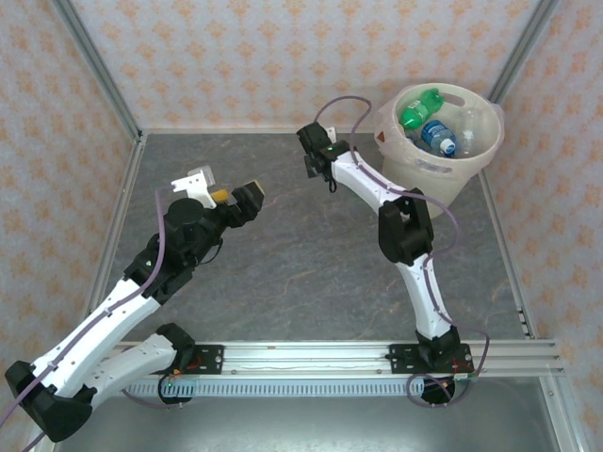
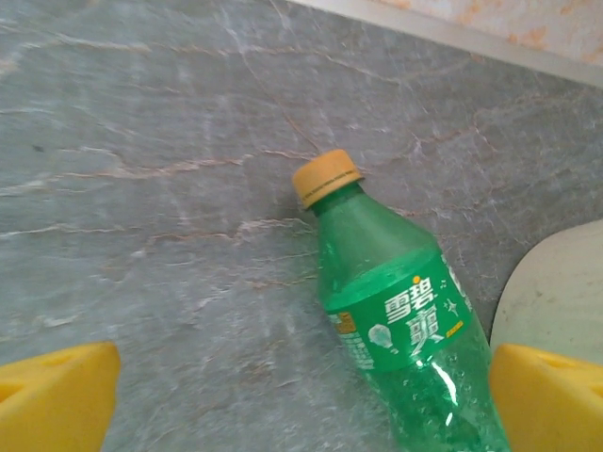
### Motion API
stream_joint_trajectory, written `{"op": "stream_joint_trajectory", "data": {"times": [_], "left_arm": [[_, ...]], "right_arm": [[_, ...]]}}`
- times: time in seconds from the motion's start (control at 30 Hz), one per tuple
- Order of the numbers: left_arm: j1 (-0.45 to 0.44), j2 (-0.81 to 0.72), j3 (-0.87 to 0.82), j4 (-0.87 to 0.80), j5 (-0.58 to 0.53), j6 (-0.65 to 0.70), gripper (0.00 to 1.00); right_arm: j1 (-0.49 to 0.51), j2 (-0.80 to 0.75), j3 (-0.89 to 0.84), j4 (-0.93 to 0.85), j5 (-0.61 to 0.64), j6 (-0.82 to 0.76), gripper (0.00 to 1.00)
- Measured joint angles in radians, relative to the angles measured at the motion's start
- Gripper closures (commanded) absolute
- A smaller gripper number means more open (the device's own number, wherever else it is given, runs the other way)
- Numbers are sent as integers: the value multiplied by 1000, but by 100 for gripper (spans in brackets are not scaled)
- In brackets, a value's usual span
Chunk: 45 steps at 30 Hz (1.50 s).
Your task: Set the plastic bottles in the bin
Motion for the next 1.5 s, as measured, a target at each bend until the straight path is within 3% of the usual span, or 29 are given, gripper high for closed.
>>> {"op": "stream_joint_trajectory", "data": {"times": [0.37, 0.7, 1.0, 1.3, 1.5], "left_arm": [[0, -11, 7, -55, -18, 8, 1], [0, 23, 7, -55, 4, 8, 1], [0, 23, 7, -52, 19, 8, 1], [0, 23, 7, -50, 33, 8, 1], [0, 23, 7, -50, 33, 9, 1]], "right_arm": [[-76, 31, -36, 5, 22, 3, 0], [-108, 73, -53, 24, -80, -11, 3], [-121, 83, -53, 27, -217, -27, 20], [-120, 83, -52, 27, -254, -17, 43], [-119, 78, -52, 29, -264, -3, 45]]}}
